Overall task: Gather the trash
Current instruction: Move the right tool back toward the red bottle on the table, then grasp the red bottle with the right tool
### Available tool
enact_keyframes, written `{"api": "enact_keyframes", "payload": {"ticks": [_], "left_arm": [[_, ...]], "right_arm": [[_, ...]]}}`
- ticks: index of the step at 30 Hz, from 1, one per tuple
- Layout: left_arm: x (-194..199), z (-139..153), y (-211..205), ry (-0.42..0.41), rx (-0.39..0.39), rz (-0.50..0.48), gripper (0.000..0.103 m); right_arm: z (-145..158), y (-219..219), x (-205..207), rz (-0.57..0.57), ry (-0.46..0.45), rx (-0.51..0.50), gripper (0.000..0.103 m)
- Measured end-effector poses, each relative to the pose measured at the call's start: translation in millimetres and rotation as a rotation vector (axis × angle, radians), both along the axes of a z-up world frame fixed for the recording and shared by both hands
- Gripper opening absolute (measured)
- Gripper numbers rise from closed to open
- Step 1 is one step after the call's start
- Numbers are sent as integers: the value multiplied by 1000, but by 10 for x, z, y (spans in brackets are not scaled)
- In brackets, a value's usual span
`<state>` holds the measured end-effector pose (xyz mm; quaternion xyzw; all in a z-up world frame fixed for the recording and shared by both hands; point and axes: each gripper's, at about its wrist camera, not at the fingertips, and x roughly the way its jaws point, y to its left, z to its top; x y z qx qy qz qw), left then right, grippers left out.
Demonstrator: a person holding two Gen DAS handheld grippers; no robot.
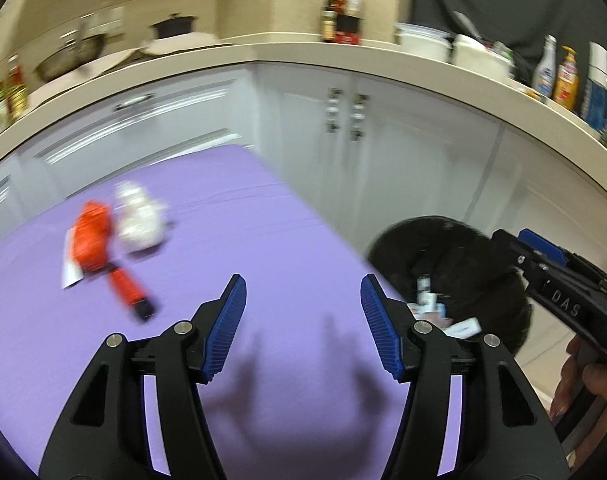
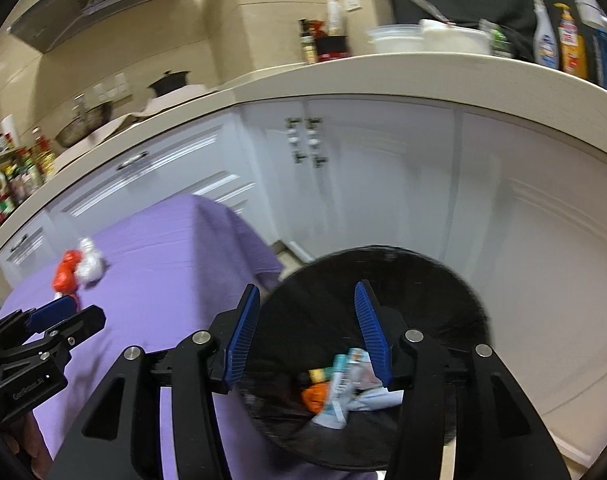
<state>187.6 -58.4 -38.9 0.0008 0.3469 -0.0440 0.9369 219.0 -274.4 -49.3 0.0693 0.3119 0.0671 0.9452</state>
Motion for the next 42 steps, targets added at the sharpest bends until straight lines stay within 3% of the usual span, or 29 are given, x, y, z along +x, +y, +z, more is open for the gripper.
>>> {"api": "enact_keyframes", "payload": {"ticks": [9, 18, 33, 42], "left_arm": [[-342, -4, 1027, 18, 6, 223, 59], [-590, 3, 1837, 22, -6, 385, 60], [-788, -120, 2603, 51, -39, 529, 60], [-783, -193, 2715, 66, -60, 542, 60]], "right_arm": [[54, 926, 32, 203, -6, -9, 49], [29, 1834, 35, 389, 11, -32, 49], [-221, 2647, 206, 511, 107, -95, 49], [-314, 2806, 312, 541, 177, -145, 49]]}}
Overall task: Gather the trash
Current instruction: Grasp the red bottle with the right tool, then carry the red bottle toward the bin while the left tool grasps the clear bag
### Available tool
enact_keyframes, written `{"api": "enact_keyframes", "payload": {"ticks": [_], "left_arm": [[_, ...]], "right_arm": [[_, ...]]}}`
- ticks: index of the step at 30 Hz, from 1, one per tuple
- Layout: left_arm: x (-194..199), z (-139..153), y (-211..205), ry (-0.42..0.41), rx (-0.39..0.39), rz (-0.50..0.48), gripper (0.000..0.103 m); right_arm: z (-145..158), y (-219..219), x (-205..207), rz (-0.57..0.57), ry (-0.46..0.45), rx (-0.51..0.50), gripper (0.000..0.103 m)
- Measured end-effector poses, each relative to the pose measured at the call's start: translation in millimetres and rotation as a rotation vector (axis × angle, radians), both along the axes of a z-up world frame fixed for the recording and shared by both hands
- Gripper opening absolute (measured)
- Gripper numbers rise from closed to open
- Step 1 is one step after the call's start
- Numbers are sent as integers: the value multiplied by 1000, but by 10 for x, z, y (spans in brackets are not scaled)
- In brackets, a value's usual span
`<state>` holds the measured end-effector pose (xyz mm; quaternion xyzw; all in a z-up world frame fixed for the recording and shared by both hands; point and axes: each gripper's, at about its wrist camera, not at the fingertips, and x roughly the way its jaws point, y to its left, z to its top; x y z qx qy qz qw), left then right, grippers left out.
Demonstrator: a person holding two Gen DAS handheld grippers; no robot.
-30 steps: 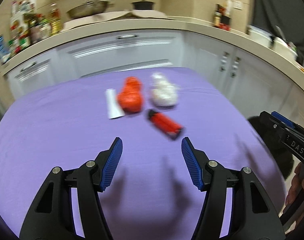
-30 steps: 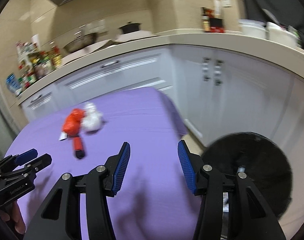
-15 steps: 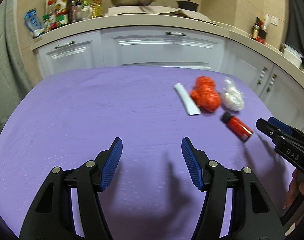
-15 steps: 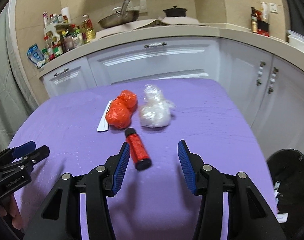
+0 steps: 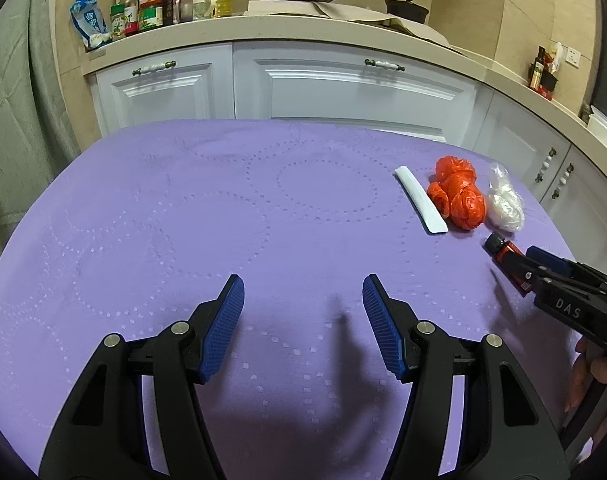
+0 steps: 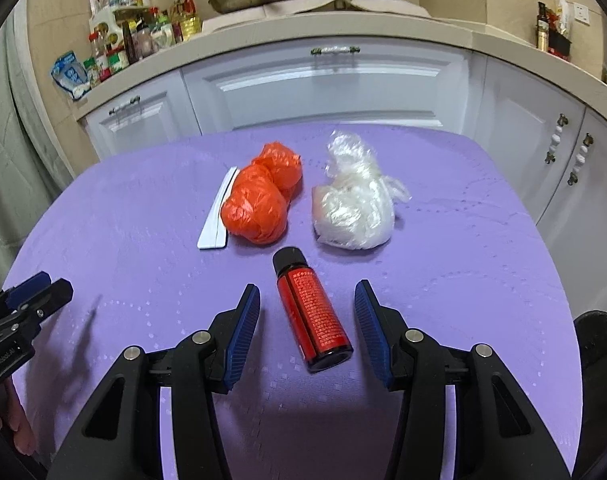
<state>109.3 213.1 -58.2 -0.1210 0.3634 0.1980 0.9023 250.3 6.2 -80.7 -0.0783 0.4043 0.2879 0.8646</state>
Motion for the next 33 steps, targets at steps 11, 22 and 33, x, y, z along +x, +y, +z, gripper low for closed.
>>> {"api": "enact_keyframes", "payload": {"ticks": [11, 22, 33], "left_arm": [[86, -8, -88, -3, -12, -24, 60], [322, 33, -484, -17, -22, -117, 60], [713, 134, -1029, -27, -23, -233, 60]], "right_arm": [[5, -74, -20, 5, 4, -3, 25], [219, -558, 50, -107, -65, 31, 25], [330, -1182, 180, -241, -102, 67, 25]]}}
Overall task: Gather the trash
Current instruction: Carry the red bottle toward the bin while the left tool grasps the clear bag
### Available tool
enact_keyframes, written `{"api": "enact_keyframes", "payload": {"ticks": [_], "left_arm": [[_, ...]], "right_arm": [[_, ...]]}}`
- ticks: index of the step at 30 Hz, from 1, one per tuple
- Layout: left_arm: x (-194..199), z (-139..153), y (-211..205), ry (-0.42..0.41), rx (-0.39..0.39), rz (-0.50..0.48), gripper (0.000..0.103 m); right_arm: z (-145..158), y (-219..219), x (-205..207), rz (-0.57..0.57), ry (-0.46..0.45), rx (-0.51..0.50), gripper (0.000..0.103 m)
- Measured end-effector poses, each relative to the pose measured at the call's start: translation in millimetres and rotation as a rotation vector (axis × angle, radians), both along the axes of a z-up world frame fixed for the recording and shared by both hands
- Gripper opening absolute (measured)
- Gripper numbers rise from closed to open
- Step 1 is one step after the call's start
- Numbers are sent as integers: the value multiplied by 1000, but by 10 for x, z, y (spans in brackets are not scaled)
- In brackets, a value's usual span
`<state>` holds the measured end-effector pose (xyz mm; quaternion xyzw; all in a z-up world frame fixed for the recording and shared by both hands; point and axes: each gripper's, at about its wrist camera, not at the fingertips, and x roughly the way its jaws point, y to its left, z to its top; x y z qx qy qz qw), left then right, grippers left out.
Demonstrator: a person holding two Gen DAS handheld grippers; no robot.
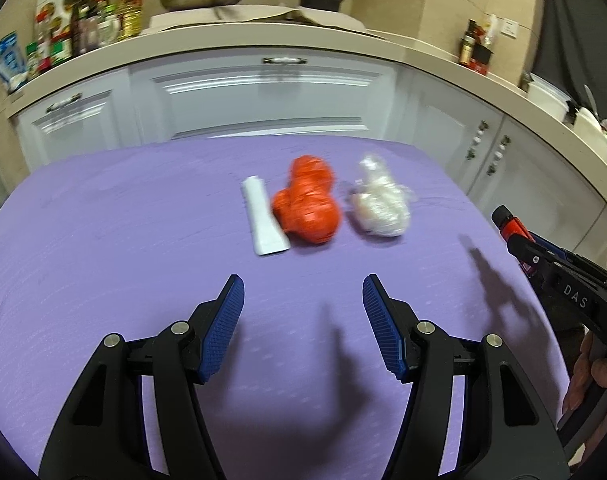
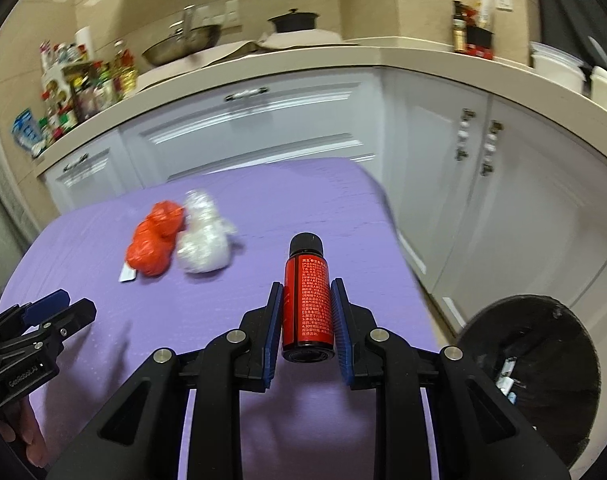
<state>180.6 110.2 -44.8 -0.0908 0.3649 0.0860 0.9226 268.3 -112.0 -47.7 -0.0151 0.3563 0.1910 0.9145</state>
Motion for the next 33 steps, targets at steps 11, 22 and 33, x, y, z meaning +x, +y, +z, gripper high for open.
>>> {"api": "enact_keyframes", "payload": {"ticks": [11, 22, 33], "left_arm": [[441, 37, -458, 3, 20, -74, 60], [947, -112, -681, 39, 61, -74, 60], [1218, -266, -615, 91, 112, -31, 58]], "right_arm": [[3, -532, 108, -96, -12, 34, 25], [-160, -919, 269, -152, 16, 56, 25], [-234, -1004, 328, -163, 28, 74, 25]]}}
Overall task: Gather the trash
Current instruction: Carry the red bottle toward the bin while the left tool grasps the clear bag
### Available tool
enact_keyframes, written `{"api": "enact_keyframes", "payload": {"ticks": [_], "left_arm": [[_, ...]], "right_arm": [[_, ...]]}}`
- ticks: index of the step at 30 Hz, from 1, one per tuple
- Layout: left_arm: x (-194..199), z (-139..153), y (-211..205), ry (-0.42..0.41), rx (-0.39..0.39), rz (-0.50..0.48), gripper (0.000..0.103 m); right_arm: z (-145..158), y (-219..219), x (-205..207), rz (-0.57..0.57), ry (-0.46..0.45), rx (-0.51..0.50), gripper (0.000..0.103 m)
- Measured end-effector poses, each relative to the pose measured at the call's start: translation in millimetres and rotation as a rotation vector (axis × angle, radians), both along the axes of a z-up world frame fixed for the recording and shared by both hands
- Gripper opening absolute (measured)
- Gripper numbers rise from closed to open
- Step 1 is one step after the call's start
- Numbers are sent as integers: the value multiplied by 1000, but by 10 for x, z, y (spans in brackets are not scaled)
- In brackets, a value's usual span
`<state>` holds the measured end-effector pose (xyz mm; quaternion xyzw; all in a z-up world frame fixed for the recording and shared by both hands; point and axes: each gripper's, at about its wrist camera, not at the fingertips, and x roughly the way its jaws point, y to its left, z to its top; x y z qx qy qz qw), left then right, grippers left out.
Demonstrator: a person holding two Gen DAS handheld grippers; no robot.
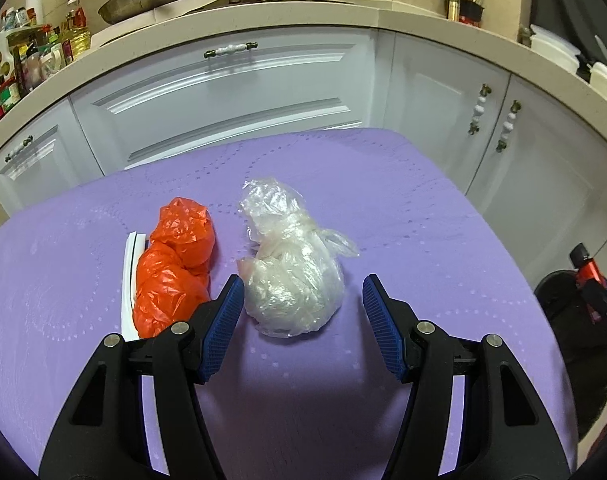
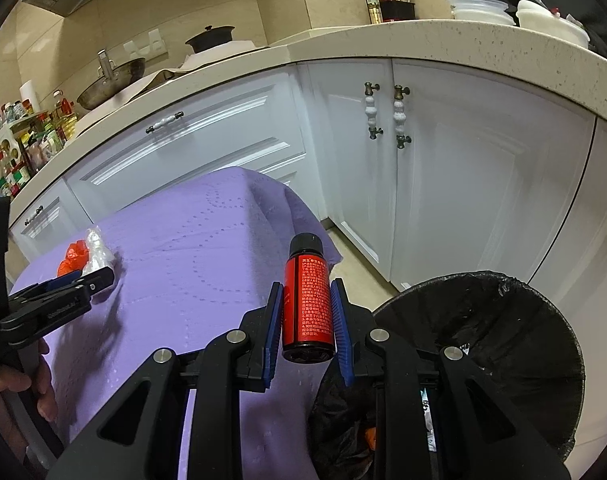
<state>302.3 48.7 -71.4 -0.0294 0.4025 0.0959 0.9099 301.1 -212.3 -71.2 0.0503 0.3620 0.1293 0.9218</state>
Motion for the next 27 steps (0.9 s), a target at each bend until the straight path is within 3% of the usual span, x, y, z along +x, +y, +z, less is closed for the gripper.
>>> {"api": "enact_keyframes", "payload": {"ticks": [2, 7, 27], "left_arm": [[7, -26, 0, 8, 13, 3, 49], [-31, -26, -41, 0, 43, -10, 45], [-391, 311, -361, -85, 18, -90, 44]], "right_arm": [[-2, 14, 9, 1, -2, -1, 25], [6, 7, -19, -2, -4, 2, 25], [159, -316, -285, -72, -35, -5, 25]]}}
